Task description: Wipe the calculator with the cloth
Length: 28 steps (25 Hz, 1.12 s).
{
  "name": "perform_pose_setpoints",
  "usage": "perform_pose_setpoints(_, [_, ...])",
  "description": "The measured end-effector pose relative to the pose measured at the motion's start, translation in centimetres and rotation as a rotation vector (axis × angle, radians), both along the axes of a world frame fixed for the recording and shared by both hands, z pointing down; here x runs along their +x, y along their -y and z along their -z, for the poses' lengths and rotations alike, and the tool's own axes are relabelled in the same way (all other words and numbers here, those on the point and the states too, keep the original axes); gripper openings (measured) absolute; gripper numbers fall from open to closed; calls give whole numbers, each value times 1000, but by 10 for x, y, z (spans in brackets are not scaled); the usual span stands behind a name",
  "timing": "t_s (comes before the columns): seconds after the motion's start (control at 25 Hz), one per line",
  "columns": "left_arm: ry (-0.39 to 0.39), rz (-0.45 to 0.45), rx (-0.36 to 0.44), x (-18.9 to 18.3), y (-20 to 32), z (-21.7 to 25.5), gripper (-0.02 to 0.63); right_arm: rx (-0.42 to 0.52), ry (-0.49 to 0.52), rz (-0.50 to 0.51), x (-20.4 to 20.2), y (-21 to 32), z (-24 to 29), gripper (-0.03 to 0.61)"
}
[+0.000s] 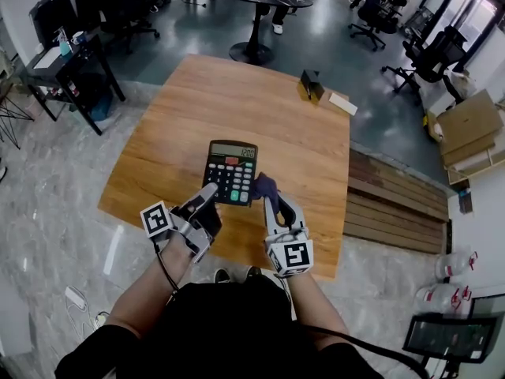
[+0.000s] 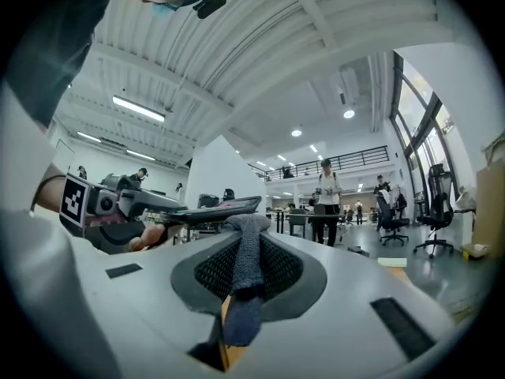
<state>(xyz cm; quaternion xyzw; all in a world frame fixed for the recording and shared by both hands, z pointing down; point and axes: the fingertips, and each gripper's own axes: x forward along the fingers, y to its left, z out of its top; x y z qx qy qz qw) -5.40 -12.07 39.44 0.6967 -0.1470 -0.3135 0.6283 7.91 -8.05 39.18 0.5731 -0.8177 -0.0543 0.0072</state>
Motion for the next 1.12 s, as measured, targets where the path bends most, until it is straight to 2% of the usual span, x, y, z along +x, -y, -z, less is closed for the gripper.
perform_pose_setpoints(0.32, [-17, -33, -2, 16, -7, 5, 66, -21, -72, 200, -79, -18, -14, 52])
perform_pose_setpoints(0.48, [-22, -33, -9, 18, -8, 5, 66, -45, -57, 230, -94, -16, -18, 52])
perform_pose_setpoints(0.72, [-1, -9, -11, 5, -1, -3, 67, -48, -48, 222, -90, -14, -17, 51])
perform_pose_setpoints(0.84, [10, 2, -9, -1, 4, -7, 66, -44, -25, 182, -75, -13, -17, 51])
perform_pose_setpoints(0.96, [23, -1, -8, 0, 2, -12, 66, -46, -52, 156, -60, -17, -21, 52])
perform_pose_setpoints(1.04, [35, -10, -8, 3, 0, -16, 67, -65, -73, 137, -51, -20, -28, 52])
perform_pose_setpoints(1.12, [44, -9, -15, 4, 0, -22, 67, -96, -49, 83, -33, -17, -37, 52])
